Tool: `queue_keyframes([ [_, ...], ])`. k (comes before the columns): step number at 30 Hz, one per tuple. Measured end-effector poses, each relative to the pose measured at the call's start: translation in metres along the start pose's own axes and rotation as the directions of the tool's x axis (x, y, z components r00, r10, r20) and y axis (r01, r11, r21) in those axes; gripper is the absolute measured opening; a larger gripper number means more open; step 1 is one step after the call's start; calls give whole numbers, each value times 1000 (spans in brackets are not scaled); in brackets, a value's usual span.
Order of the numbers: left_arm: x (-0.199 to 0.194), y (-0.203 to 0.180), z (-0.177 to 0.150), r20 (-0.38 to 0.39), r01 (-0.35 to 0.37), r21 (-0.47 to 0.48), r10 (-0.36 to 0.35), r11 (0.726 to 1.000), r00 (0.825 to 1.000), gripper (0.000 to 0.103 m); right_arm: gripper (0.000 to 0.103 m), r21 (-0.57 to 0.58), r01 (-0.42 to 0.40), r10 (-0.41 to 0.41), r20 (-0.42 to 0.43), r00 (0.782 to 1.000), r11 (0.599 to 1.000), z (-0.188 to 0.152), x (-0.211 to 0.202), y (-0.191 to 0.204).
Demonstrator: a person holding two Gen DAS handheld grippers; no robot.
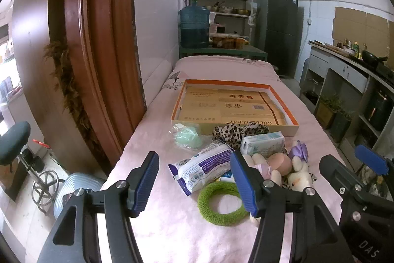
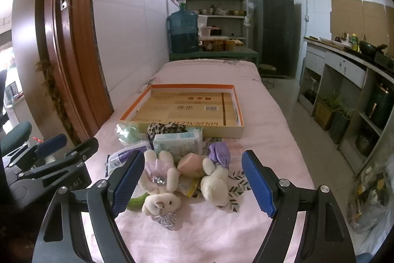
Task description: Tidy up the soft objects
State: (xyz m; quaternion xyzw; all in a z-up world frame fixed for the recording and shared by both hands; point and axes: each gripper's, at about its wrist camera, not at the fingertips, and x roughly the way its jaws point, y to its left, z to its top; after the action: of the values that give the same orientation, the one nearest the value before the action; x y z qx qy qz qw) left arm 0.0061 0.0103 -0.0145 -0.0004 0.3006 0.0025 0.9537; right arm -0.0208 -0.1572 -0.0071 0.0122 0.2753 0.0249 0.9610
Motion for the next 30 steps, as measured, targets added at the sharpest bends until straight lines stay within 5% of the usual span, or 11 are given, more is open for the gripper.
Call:
queue_keyframes([
  [30,3,-1,-6,-13,4,-9,-5,1000,1000,60,82,2,-11,11,0,1000,1000,-4,3,-4],
])
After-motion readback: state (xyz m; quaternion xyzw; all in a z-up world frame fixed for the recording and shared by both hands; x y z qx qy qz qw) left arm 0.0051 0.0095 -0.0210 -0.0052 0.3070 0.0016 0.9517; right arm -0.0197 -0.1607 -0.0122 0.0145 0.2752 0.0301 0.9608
